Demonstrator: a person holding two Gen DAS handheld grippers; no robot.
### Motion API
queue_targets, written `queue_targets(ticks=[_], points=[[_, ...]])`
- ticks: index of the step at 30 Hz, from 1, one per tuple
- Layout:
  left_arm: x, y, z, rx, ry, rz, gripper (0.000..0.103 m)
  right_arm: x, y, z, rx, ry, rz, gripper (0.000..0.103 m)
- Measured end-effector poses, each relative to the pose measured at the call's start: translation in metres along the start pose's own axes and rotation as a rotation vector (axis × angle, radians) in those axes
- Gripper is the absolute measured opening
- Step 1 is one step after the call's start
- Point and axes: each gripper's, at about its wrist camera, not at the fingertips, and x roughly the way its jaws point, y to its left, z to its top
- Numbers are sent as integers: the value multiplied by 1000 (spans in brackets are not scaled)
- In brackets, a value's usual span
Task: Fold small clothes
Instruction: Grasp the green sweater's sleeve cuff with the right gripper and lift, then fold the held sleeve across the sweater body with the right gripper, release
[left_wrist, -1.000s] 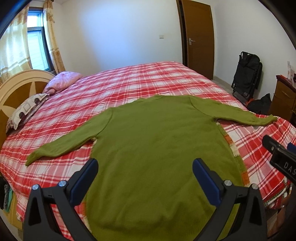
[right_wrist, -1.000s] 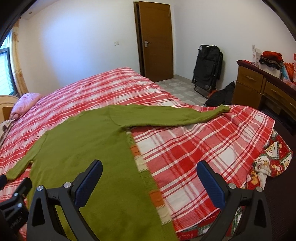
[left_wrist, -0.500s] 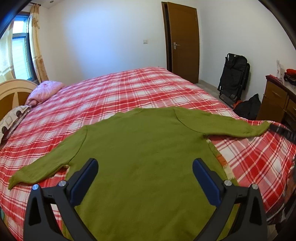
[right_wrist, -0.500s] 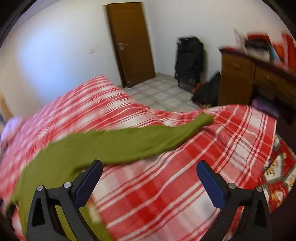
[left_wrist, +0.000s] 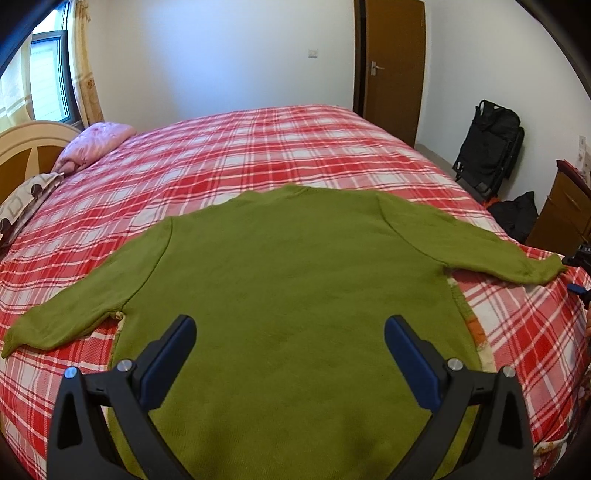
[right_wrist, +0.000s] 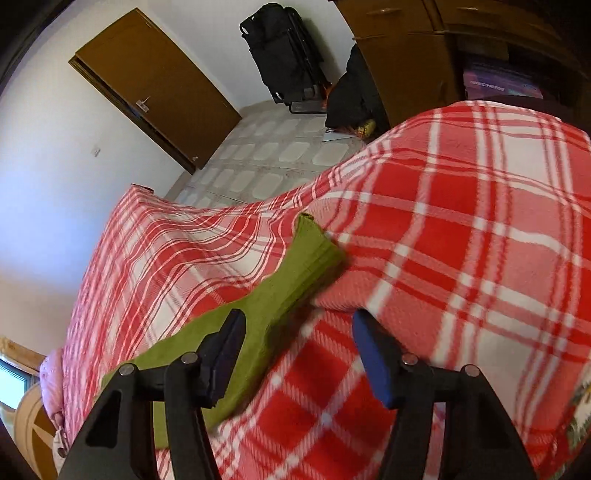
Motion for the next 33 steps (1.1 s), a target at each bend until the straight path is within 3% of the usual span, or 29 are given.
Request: queue_targets(ticks=[6, 9, 11, 13, 17, 22, 28, 33], points=[[6, 8, 2, -17, 6, 12, 103, 17, 17, 10, -87, -42, -83, 61], [11, 12, 1, -28, 21, 16, 103, 20, 21, 10, -130, -56, -121, 50], [14, 15, 0, -37, 33, 14, 103, 23, 20, 10, -155, -63, -147, 33], [16, 17, -1, -46, 44, 15, 103, 23, 18, 11, -167, -71, -160, 22], [14, 23, -2, -54, 37, 20, 103, 20, 14, 13, -173, -54, -129, 9], [7, 38, -2, -67, 9, 51, 103, -12, 33, 11, -179, -106, -45, 8], [-3, 69, -4, -121, -21, 95, 103, -63, 116, -16, -329, -136, 136, 8], [-10, 92, -8, -174, -35, 107, 103, -90, 202, -68, -453, -84, 324, 8]])
